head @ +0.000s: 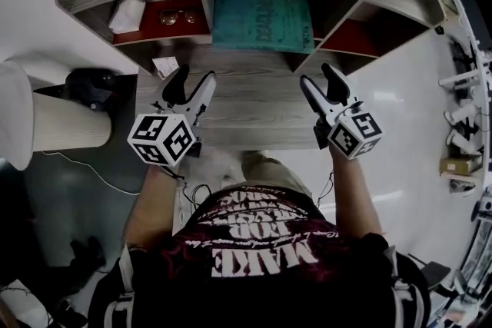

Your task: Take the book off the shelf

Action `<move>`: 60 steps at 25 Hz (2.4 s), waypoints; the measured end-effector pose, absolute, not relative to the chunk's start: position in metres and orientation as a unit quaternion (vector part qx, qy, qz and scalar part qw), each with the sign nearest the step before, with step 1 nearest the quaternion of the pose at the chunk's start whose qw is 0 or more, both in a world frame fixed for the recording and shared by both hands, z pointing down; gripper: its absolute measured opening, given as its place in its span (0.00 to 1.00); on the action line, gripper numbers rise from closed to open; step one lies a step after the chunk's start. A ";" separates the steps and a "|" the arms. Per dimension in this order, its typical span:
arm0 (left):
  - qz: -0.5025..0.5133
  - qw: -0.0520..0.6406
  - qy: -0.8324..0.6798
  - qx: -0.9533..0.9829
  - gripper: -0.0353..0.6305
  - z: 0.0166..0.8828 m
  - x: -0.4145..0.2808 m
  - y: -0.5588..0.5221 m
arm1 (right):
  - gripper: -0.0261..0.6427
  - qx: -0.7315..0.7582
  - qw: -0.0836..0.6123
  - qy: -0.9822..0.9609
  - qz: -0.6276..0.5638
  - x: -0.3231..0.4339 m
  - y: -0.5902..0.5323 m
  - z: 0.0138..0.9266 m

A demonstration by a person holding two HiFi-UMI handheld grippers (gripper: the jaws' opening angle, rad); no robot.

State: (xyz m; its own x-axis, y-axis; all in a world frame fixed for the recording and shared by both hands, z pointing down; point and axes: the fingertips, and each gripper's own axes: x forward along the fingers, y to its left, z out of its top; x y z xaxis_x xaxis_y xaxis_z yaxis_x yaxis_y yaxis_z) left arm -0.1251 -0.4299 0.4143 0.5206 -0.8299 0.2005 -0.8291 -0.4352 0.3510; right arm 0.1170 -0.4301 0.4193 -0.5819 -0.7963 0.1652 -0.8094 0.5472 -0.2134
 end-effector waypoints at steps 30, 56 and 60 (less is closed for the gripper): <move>0.036 0.280 -0.490 0.825 0.40 0.468 -0.077 -0.510 | 0.30 0.476 -0.019 -0.834 0.278 0.134 -0.505 0.466; 0.045 0.219 -0.467 0.855 0.40 0.420 -0.080 -0.388 | 0.28 0.490 -0.044 -0.835 0.247 0.130 -0.373 0.423; 0.046 0.217 -0.468 0.856 0.39 0.420 -0.084 -0.378 | 0.28 0.491 -0.045 -0.835 0.245 0.126 -0.363 0.422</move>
State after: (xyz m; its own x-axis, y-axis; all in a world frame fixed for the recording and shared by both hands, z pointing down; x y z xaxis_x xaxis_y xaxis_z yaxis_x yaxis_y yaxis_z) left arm -0.0842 -0.3777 0.4201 0.5584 -0.7801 0.2824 -0.8203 -0.4684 0.3281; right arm 0.1262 -0.3634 0.4223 -0.5131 -0.8421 0.1662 -0.7984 0.3972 -0.4526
